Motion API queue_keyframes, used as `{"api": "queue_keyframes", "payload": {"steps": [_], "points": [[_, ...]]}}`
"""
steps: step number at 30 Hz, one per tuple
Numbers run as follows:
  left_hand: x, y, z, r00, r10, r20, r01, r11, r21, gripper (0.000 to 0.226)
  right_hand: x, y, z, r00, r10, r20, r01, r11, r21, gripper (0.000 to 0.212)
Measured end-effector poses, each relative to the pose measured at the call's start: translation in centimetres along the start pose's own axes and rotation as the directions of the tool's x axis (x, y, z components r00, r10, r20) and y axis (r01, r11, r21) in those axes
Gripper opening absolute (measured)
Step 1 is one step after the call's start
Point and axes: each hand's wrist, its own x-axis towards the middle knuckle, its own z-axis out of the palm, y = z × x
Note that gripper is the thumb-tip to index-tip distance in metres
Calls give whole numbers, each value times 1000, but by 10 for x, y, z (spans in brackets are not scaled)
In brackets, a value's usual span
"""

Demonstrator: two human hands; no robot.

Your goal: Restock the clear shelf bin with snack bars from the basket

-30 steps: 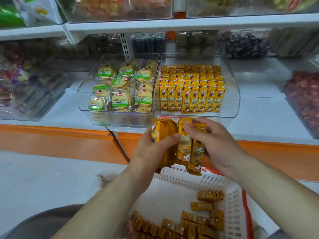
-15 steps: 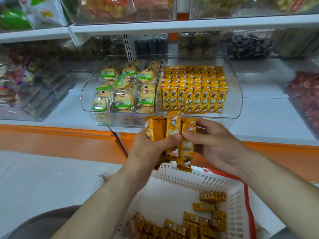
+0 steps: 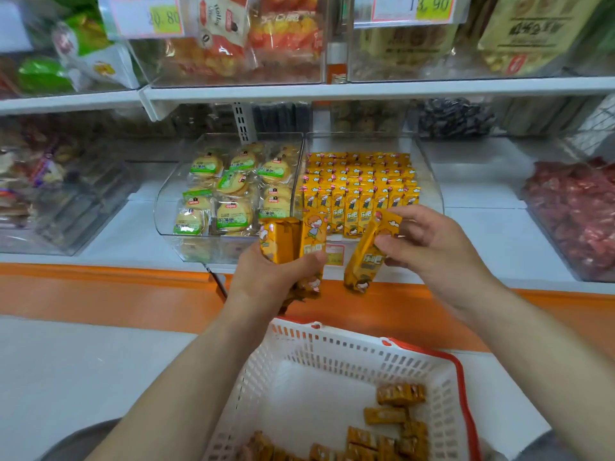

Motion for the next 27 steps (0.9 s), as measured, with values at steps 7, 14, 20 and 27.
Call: {"api": "queue_keyframes", "payload": {"steps": [7,14,20,27], "points": [[33,17,2,1000,5,-5,-4,991,131,43,58,-34,-47,952,-295,-81,213,828,-518,37],[50,-10,10,998,-50,44,42,984,171,35,120,9,-74,975,-221,-25,29,240,-970,42],[67,-17,17,998,-50,31,43,977,211,28,140,15,-76,993,-116,11,17,46,-999,35],[66,-23,25,997,-67,49,61,990,129,45,143,14,-67,998,-58,-10,-12,-33,-999,37]]}}
